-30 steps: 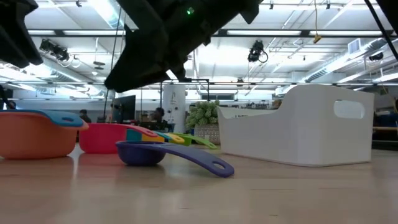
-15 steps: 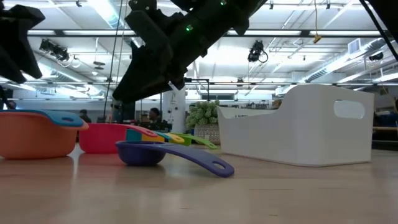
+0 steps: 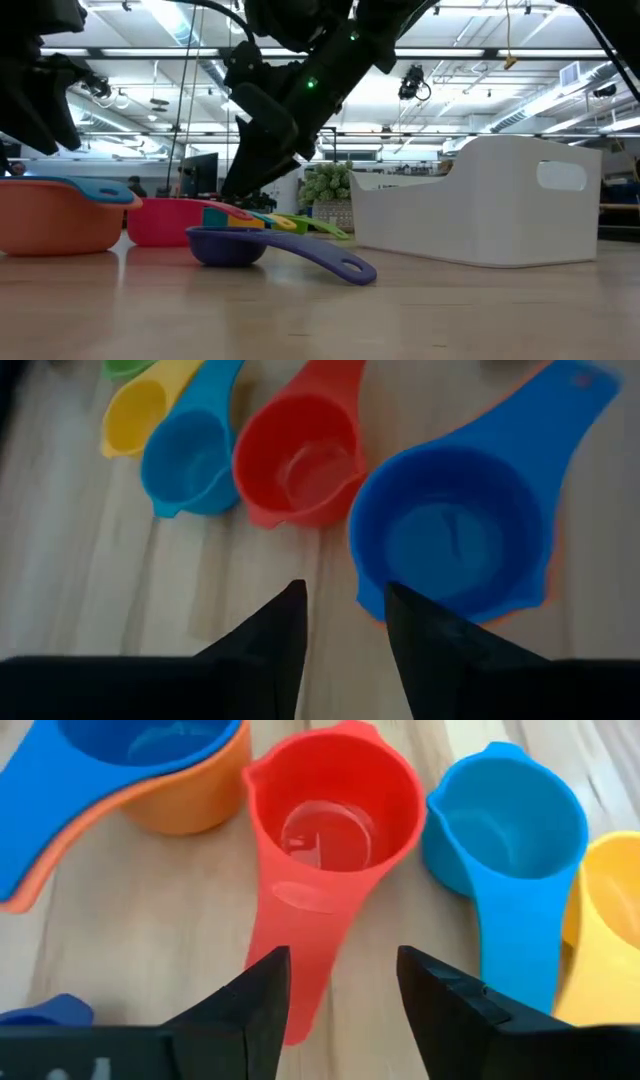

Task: Nest measuring cups in basket
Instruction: Stack the blue measuring cup on top of the orange measuring cup

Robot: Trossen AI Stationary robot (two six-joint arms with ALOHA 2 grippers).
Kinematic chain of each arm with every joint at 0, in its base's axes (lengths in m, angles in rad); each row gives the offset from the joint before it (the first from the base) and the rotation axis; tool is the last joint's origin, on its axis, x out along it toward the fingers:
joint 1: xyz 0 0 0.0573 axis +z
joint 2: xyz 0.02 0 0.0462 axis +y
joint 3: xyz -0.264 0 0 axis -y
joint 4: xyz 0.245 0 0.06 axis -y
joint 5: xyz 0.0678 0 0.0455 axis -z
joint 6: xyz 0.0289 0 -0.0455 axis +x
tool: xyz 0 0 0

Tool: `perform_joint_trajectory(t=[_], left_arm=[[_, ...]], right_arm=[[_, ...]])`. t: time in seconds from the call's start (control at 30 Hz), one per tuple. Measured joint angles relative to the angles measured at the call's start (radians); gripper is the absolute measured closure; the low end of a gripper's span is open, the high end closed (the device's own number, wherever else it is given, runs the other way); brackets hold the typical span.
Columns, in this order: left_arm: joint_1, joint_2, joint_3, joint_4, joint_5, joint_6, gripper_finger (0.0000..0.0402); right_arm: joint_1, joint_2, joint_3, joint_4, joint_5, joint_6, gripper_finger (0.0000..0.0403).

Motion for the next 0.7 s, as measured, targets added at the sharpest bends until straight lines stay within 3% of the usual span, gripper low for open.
perform_joint_trajectory(t=[0.23, 0.37, 0.7], left_arm=[[0.012, -0.009, -0.006, 0.0, -0.049, -0.023, 0.026], [0.081, -0.009, -0.035, -0.01, -0.055, -0.027, 0.026], [0.274, -0.009, -0.071, 0.013, 0.041, 0.095, 0.026]], right_arm=[[0.072, 0.0, 0.0, 0.135, 0.002, -0.061, 0.0209], [0.118, 0.0, 0.0, 0.229, -0.02, -0.073, 0.021], [0.208, 0.0, 0.0, 0.312, -0.019, -0.035, 0.021]])
